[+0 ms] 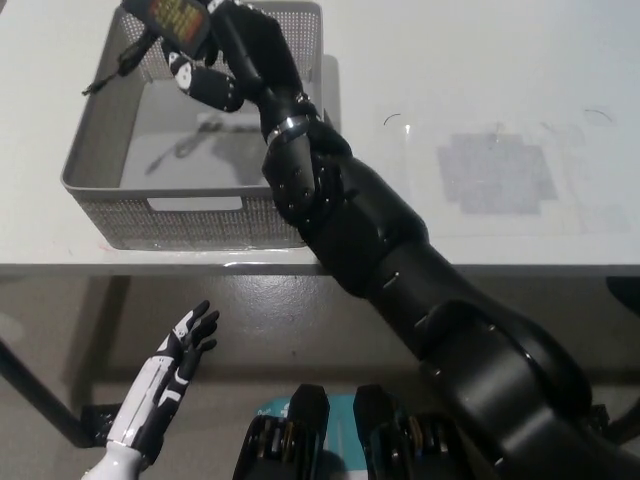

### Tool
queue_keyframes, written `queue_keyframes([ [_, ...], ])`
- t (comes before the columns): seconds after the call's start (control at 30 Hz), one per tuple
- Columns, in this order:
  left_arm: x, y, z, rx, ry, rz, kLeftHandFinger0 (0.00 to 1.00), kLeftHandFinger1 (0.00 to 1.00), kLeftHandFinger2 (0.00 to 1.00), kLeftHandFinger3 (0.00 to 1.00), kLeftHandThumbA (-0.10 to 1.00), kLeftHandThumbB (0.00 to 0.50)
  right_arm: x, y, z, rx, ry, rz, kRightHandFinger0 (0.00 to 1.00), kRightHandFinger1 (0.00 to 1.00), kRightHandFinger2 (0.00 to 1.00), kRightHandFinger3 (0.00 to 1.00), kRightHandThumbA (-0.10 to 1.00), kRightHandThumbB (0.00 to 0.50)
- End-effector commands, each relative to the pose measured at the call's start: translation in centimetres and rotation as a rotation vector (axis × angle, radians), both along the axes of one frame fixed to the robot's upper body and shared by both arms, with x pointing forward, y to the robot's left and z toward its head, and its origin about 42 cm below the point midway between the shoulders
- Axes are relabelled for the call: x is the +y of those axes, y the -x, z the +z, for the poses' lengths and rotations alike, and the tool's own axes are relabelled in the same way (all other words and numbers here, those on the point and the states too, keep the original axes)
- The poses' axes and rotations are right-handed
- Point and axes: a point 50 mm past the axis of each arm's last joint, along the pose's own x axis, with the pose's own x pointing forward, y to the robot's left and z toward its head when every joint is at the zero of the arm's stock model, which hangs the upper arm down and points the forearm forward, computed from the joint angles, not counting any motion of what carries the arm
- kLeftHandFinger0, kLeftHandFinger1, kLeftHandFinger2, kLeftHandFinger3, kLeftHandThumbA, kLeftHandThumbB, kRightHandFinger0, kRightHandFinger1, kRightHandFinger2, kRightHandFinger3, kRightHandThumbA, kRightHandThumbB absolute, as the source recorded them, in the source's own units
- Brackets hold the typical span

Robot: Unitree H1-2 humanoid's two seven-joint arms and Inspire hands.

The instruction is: Use the right hand to pick up a black power cord and place it into a container on the left hand side

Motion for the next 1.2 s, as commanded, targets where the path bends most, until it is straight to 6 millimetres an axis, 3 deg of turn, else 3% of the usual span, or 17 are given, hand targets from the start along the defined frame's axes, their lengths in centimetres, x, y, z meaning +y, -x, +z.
queue_keyframes([
  [0.0, 0.0, -0.6, 1.0, -0.038, -0.021, -0.039, 0.97, 1.00, 1.00, 1.00, 0.92, 0.250, 1.5, 0.7, 0.2, -0.046, -0.012, 0.030, 0.00, 0.39, 0.76, 0.87, -0.10, 0.150],
  [0.17, -0.1, -0.7, 1.4, -0.033, -0.034, -0.043, 0.98, 1.00, 1.00, 1.00, 0.92, 0.253, 1.5, 1.3, -3.1, 0.014, 0.037, 0.037, 0.00, 0.39, 0.75, 0.84, -0.10, 0.155],
  [0.33, -0.1, -0.7, 1.6, -0.030, -0.035, -0.043, 0.98, 1.00, 1.00, 1.00, 0.92, 0.257, 1.4, 1.4, -3.6, 0.018, 0.042, 0.036, 0.00, 0.39, 0.74, 0.84, -0.10, 0.162],
  [0.37, -0.1, -1.0, 1.8, -0.040, -0.041, -0.051, 0.98, 1.00, 1.00, 1.00, 0.92, 0.252, 1.0, 1.1, -3.9, 0.053, 0.091, 0.012, 0.17, 0.52, 0.84, 0.93, 0.09, 0.179],
  [0.4, -0.1, -1.1, 1.9, -0.047, -0.049, -0.055, 0.98, 1.00, 1.00, 1.00, 0.92, 0.252, 0.7, 0.6, -3.9, 0.113, 0.131, 0.027, 0.60, 0.86, 1.00, 1.00, 0.39, 0.223],
  [0.43, -0.1, -1.1, 1.9, -0.047, -0.049, -0.055, 0.98, 1.00, 1.00, 1.00, 0.92, 0.252, 0.6, 0.6, -3.9, 0.118, 0.134, 0.029, 0.59, 0.83, 1.00, 1.00, 0.41, 0.215],
  [0.5, -0.1, -1.1, 1.9, -0.047, -0.050, -0.055, 0.98, 1.00, 1.00, 1.00, 0.92, 0.253, 0.6, 0.6, -3.9, 0.120, 0.135, 0.030, 0.48, 0.62, 0.77, 0.86, 0.41, 0.212],
  [0.53, -0.1, -1.2, 1.9, -0.047, -0.051, -0.059, 0.98, 1.00, 1.00, 1.00, 0.92, 0.247, 0.2, 0.3, -4.1, 0.145, 0.171, 0.044, 1.00, 1.00, 1.00, 1.00, 0.81, 0.391],
  [0.57, -0.1, -1.2, 1.8, -0.047, -0.053, -0.063, 0.98, 1.00, 1.00, 1.00, 0.92, 0.246, -0.3, 0.1, -4.4, 0.166, 0.201, 0.055, 1.00, 1.00, 1.00, 1.00, 0.88, 0.413],
  [0.6, -0.2, -1.3, 1.9, -0.050, -0.057, -0.064, 0.98, 1.00, 1.00, 1.00, 0.93, 0.249, -0.6, -0.1, -4.4, 0.177, 0.216, 0.058, 1.00, 1.00, 1.00, 1.00, 1.00, 0.465],
  [0.7, -0.2, -1.3, 1.9, -0.049, -0.058, -0.064, 0.98, 1.00, 1.00, 1.00, 0.93, 0.248, -0.7, -0.1, -4.4, 0.182, 0.224, 0.062, 1.00, 1.00, 1.00, 1.00, 1.00, 0.474],
  [0.73, -0.4, -1.4, 2.1, -0.051, -0.063, -0.073, 0.98, 1.00, 1.00, 1.00, 0.94, 0.240, -1.0, -0.3, -4.3, 0.188, 0.236, 0.069, 1.00, 1.00, 1.00, 1.00, 1.00, 0.498],
  [0.93, -0.4, -1.5, 2.1, -0.057, -0.068, -0.079, 0.98, 1.00, 1.00, 1.00, 0.94, 0.230, -1.6, -0.5, -4.2, 0.192, 0.207, 0.086, 1.00, 1.00, 1.00, 1.00, 1.00, 0.500],
  [1.07, -0.5, -1.6, 2.2, -0.052, -0.064, -0.083, 0.97, 1.00, 1.00, 1.00, 0.92, 0.233, -2.7, -0.8, -2.1, 0.132, 0.099, 0.111, 1.00, 1.00, 1.00, 1.00, 1.00, 0.485],
  [1.17, -0.5, -1.6, 2.2, -0.051, -0.064, -0.083, 0.97, 1.00, 1.00, 1.00, 0.92, 0.231, -2.7, -0.7, -2.1, 0.134, 0.098, 0.112, 1.00, 1.00, 1.00, 1.00, 1.00, 0.486],
])
